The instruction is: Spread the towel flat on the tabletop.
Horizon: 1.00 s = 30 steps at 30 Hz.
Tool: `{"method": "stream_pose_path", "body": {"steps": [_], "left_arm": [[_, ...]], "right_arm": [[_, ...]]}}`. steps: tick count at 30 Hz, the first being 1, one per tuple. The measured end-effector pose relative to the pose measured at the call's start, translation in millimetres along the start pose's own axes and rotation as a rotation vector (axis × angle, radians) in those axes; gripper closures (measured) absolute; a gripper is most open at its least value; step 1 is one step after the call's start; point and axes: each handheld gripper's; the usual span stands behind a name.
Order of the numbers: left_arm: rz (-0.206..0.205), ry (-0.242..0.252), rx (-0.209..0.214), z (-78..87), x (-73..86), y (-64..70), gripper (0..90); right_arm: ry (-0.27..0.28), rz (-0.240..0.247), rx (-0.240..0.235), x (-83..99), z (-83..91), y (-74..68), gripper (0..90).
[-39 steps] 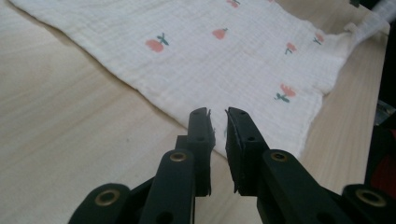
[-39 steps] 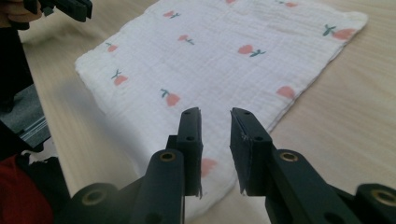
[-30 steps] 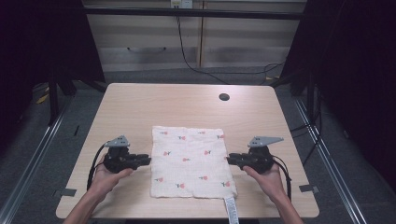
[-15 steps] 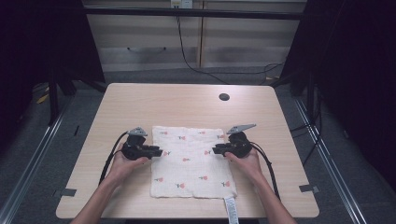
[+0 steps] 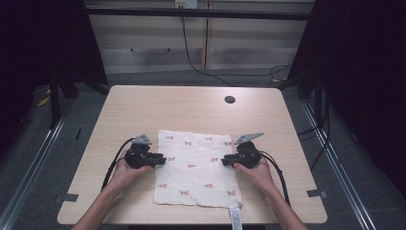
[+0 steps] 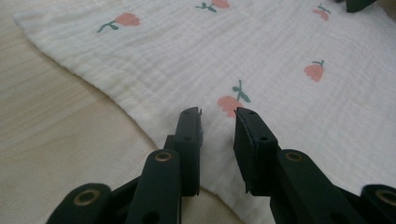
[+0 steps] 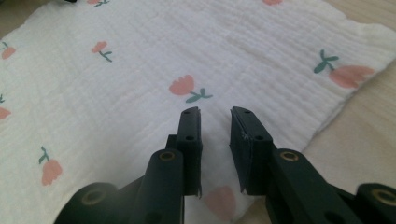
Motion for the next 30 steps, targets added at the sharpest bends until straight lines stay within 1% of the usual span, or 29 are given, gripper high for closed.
{"method": "stream_pose_path", "body": {"steps": [2, 5, 7, 8, 10, 12, 13, 17, 19, 20, 22, 23, 26, 29, 30], "left_arm": [[-0.004, -0.003, -0.004, 2.1, 2.0, 2.7, 71.1], [-0.004, 0.002, 0.001, 4.5, 5.9, 5.8, 71.1], [-0.009, -0.003, 0.010, 6.5, 7.7, 7.0, 71.0], [-0.017, 0.001, 0.003, 7.8, 10.1, 9.6, 71.0], [-0.012, 0.009, 0.004, 8.1, 11.5, 11.1, 71.0], [-0.035, 0.011, -0.005, 9.8, 14.2, 15.4, 71.0], [-0.036, 0.017, -0.004, 10.3, 15.9, 17.5, 71.0], [-0.048, 0.006, -0.002, 13.7, 19.1, 24.5, 70.8], [-0.047, 0.008, 0.004, 14.1, 19.7, 24.7, 70.0], [-0.038, 0.012, 0.008, 14.0, 20.0, 24.6, 70.0], [-0.031, 0.011, 0.016, 14.2, 20.2, 24.1, 68.1], [-0.030, 0.007, 0.019, 14.6, 20.1, 23.9, 68.1], [-0.027, 0.002, 0.024, 15.7, 20.2, 23.2, 66.7], [-0.031, 0.000, 0.024, 15.8, 20.1, 23.0, 66.5], [-0.030, -0.001, 0.025, 16.0, 20.1, 23.0, 66.5]], "right_arm": [[-0.002, 0.006, 0.001, 1.4, 0.4, -3.5, 73.5], [-0.004, 0.001, -0.010, 5.7, 2.3, -8.4, 73.5], [0.000, 0.000, -0.013, 7.5, 3.0, -9.6, 73.8], [0.004, 0.002, -0.016, 11.3, 4.9, -12.6, 74.0], [-0.003, 0.000, -0.019, 12.3, 6.1, -14.2, 74.0], [-0.005, 0.007, -0.021, 14.8, 7.7, -16.8, 74.0], [-0.003, 0.006, -0.026, 17.8, 9.6, -18.9, 73.9], [-0.003, 0.001, -0.033, 21.4, 12.0, -21.2, 73.9], [-0.008, 0.002, -0.028, 21.6, 12.4, -23.0, 72.6], [-0.008, 0.002, -0.028, 21.6, 12.4, -23.0, 72.6], [-0.007, 0.009, -0.036, 21.1, 12.1, -23.2, 68.3], [-0.007, 0.009, -0.036, 21.1, 12.1, -23.2, 68.3], [0.019, 0.011, -0.039, 18.5, 14.6, -22.8, 66.0], [0.061, 0.006, -0.010, 11.8, 21.7, -16.2, 65.0], [0.076, -0.004, 0.002, 9.0, 24.4, -12.9, 65.1]]}}
Point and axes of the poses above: each handheld gripper's, and its own axes: z roughly backward along the jaws, x roughly out of its underside, y roughly to its right, and after that the axes turned 5 degrees about -x, right-handed
